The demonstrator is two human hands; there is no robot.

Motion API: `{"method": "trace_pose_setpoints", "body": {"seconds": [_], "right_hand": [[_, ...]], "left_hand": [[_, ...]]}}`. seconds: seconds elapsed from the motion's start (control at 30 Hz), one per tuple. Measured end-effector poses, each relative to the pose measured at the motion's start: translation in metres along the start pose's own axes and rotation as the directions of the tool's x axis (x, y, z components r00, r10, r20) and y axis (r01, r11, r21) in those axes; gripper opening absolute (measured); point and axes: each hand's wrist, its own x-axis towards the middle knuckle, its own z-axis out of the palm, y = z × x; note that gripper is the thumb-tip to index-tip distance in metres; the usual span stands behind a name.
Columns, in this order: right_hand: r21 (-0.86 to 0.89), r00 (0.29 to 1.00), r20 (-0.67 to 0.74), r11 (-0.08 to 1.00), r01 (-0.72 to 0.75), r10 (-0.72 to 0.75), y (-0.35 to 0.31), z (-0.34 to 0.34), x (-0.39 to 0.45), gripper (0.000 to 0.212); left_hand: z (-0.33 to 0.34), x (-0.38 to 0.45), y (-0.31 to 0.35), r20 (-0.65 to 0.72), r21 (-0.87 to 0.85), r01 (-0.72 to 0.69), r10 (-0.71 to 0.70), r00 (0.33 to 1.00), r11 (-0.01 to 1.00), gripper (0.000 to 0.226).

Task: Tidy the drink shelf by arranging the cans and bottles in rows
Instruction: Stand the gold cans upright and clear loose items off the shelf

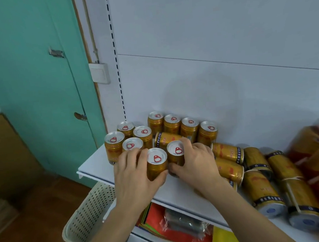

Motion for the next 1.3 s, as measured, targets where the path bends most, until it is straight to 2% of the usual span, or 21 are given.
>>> {"method": "trace_pose_setpoints", "body": {"seconds": [0.13,0.33,0.47,0.63,0.8,1.03,1.17,1.3], "right_hand": [[-0.128,0.994,0.02,0.987,-0.101,0.105,-0.003,0.0,0.006,0.089],[-0.222,0.984,0.004,0.96,-0.171,0.176,-0.009,0.002,0.001,0.097],[-0.28,0.983,-0.08,0.943,-0.179,0.163,-0.012,-0.011,-0.02,0.093],[-0.319,0.965,-0.134,0.912,-0.256,0.224,-0.004,-0.025,-0.055,0.087],[-0.282,0.937,-0.252,0.908,-0.309,0.241,0.015,-0.039,-0.101,0.079],[-0.266,0.906,-0.304,0.888,-0.376,0.293,0.069,-0.077,-0.182,0.081],[-0.266,0.895,-0.312,0.875,-0.404,0.319,0.115,-0.1,-0.242,0.082],[-0.243,0.9,-0.343,0.9,-0.363,0.27,0.16,-0.127,-0.293,0.077]], "left_hand": [[0.004,0.013,-0.008,-0.003,0.081,-0.171,0.172,0.985,0.982,0.081],[0.01,0.023,-0.021,0.091,0.052,-0.226,0.221,0.971,0.973,0.087],[0.01,0.028,-0.023,0.068,0.02,-0.285,0.283,0.957,0.958,0.087],[0.008,0.028,-0.002,0.019,-0.057,-0.368,0.37,0.929,0.928,0.078],[0.006,0.016,0.043,-0.036,-0.15,-0.473,0.473,0.88,0.868,0.071],[0.003,-0.028,0.136,-0.085,-0.269,-0.59,0.592,0.802,0.761,0.073],[0.005,-0.068,0.204,-0.082,-0.325,-0.606,0.617,0.783,0.726,0.073],[0.001,-0.11,0.268,-0.077,-0.38,-0.606,0.629,0.773,0.699,0.071]]}}
